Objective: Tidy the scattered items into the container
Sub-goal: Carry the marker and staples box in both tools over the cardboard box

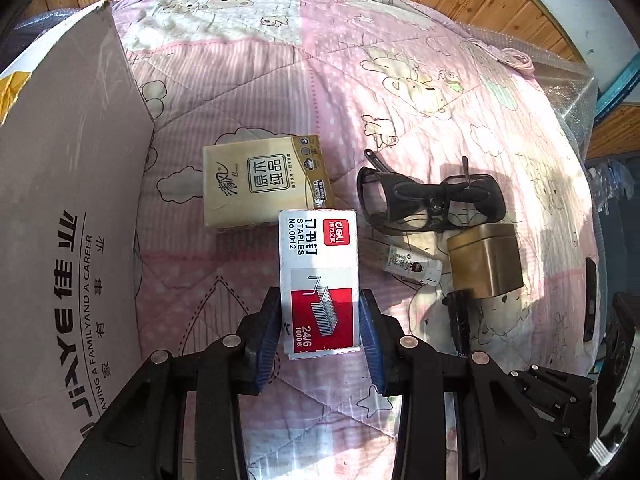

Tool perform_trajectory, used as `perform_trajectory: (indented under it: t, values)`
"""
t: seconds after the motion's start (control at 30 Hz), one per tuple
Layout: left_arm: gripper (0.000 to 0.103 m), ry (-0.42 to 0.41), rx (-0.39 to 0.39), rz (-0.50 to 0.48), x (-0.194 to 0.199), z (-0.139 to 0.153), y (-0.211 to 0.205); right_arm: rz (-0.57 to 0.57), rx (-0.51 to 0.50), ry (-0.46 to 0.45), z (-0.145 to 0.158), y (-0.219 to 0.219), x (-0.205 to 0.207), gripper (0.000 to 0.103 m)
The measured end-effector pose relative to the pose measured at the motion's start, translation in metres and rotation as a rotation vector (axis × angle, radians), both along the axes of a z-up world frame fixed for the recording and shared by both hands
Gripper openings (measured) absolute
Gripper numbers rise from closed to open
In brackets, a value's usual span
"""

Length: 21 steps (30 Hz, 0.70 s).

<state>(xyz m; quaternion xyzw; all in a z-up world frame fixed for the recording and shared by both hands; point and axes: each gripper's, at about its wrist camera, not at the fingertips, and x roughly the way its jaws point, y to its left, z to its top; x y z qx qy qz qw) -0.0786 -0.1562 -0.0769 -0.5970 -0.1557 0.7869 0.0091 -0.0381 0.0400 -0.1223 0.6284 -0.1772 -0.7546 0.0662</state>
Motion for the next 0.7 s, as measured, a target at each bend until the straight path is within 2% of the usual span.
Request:
perform_trajectory:
  t: [0.1,0.3,0.7]
  values:
    - [0.039,0.008,0.008,-0.007,0.003,0.008,0.001,-0.033,-0.046,0.001,0.008,0.003,0.003,0.014]
    - [0.039,0.028,0.025,-0.007,0.011,0.029,0.006,-0.054,-0.075,0.009,0.019,0.002,0.005,0.014]
    - [0.039,0.056,0.025,-0.016,0.029,0.055,0.007,-0.013,-0.057,0.034,0.042,-0.022,0.009,0.014]
